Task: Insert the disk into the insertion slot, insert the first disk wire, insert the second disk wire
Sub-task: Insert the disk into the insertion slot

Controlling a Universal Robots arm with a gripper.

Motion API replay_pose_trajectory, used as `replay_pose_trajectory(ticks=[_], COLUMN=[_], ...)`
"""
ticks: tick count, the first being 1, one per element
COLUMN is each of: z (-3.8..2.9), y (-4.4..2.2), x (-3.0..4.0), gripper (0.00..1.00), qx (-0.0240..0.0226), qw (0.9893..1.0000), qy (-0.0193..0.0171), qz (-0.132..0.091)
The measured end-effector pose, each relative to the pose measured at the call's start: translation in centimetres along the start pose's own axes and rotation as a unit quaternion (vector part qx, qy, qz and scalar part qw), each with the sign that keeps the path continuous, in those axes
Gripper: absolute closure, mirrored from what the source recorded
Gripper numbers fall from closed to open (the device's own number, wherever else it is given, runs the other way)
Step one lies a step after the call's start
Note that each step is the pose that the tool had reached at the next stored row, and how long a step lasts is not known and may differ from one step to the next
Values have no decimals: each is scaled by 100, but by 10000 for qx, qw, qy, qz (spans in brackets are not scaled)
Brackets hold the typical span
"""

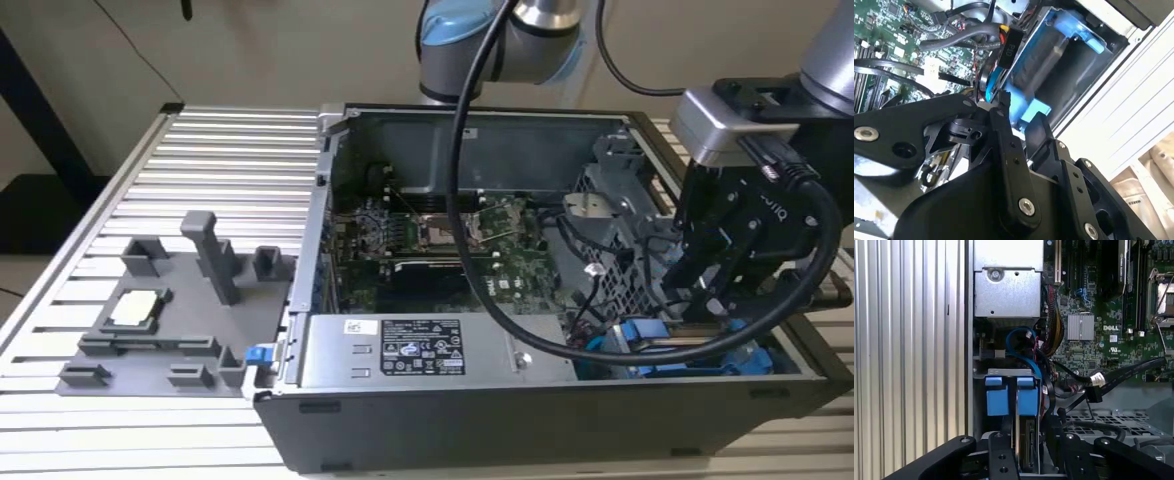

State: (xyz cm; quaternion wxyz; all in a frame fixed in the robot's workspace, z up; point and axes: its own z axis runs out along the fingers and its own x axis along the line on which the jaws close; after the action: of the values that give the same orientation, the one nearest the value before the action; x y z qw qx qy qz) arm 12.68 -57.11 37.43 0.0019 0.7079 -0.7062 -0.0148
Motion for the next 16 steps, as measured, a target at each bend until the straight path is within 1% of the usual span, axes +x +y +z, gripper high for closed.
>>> replay_pose_trajectory(ticks=[2, 3, 4, 5, 11, 12, 13, 14, 15, 16], z=[-1, -12, -38, -75, -343, -361, -362, -361, -362, -363], y=[0, 1, 1, 2, 8, 8, 9, 9, 11, 12], x=[0, 0, 0, -1, -6, -7, -6, -6, -7, -7], gripper=[60, 60, 60, 60, 60, 60, 60, 60, 60, 60], qx=[0, -1, -1, -2, -3, -3, 13, 75, 153, 237], qw=[10000, 10000, 10000, 10000, 10000, 10000, 10000, 10000, 9999, 9997], qy=[0, 0, 0, 0, -1, 0, -6, -42, -80, -111], qz=[0, 0, 0, 1, 0, 0, -1, -3, -6, -9])
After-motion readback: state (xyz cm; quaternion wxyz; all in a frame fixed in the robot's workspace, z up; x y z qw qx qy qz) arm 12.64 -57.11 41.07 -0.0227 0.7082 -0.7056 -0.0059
